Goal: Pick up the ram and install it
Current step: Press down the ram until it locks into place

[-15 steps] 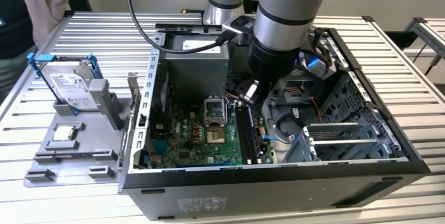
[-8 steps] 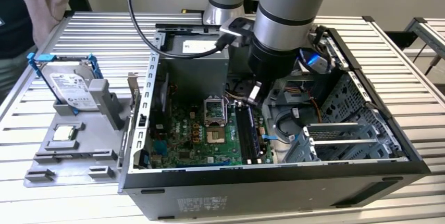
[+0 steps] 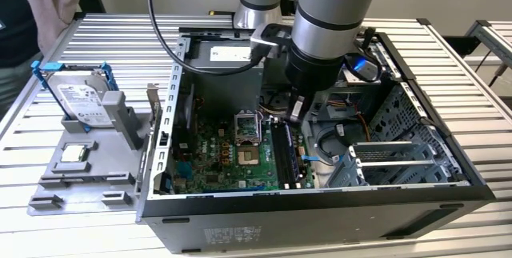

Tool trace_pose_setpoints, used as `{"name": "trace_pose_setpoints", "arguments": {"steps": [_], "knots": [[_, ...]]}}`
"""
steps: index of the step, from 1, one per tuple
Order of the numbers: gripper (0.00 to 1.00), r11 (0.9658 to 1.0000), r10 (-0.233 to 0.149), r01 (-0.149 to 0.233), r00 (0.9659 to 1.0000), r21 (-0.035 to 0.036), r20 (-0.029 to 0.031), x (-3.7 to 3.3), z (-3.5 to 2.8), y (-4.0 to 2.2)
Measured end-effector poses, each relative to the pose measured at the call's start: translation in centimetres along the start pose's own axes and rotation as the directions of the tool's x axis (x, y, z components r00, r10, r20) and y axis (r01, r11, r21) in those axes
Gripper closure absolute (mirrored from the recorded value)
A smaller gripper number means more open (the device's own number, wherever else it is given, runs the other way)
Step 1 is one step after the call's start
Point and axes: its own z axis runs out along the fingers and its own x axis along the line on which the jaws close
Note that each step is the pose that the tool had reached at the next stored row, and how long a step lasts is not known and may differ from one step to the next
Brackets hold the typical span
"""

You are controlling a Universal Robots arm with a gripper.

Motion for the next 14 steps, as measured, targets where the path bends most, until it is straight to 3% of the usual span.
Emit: {"name": "trace_pose_setpoints", "arguments": {"steps": [4, 7, 11, 14], "knots": [[1.00, 0.9974, -0.072, 0.072, 0.9974, -0.0011, 0.0000, 0.00, 0.02, 0.00], [1.00, 0.9919, -0.127, 0.127, 0.9919, -0.0024, 0.0000, 0.00, 0.03, 0.00], [1.00, 0.9803, -0.198, 0.198, 0.9803, -0.0031, 0.0001, 0.00, 0.10, 0.00], [1.00, 0.9678, -0.252, 0.252, 0.9678, -0.0034, 0.0003, 0.00, 0.16, 0.00]]}}
